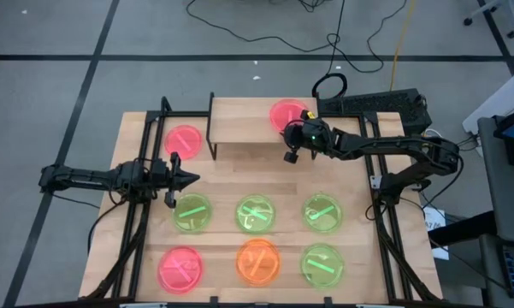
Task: Place and stack plates onto a shelf
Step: Put the right red plate on the shelf, then stack the top left green plate on top of the red plate on the shelf
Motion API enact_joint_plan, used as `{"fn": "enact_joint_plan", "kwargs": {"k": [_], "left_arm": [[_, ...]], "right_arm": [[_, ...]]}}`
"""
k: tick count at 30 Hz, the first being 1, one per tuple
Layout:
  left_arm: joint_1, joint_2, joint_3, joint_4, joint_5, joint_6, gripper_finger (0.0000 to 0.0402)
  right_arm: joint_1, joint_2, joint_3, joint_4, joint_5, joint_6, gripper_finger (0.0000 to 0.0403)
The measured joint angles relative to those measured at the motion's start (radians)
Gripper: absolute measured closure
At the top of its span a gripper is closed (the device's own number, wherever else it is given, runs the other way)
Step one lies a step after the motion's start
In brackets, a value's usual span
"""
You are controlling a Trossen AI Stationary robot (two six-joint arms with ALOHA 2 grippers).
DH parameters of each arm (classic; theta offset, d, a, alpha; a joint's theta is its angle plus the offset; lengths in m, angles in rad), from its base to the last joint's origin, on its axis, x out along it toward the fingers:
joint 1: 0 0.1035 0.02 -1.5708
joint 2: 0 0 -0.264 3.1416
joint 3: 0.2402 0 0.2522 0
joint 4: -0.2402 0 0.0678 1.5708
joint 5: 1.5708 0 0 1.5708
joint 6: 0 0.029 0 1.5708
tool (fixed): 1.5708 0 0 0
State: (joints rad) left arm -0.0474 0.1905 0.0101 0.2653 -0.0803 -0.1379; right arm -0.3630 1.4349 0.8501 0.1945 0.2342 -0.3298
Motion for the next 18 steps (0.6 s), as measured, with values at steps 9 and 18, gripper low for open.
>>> {"fn": "enact_joint_plan", "kwargs": {"k": [9,18], "left_arm": [[0.0,0.0,0.0,0.0,0.0,0.001,0.0392],[0.0,0.0,0.0,0.0,0.0,0.003,0.0392]], "right_arm": [[0.021,-0.046,0.0,0.004,-0.001,-0.004,0.031],[0.08,-0.291,-0.01,-0.074,-0.004,0.057,0.0311]]}}
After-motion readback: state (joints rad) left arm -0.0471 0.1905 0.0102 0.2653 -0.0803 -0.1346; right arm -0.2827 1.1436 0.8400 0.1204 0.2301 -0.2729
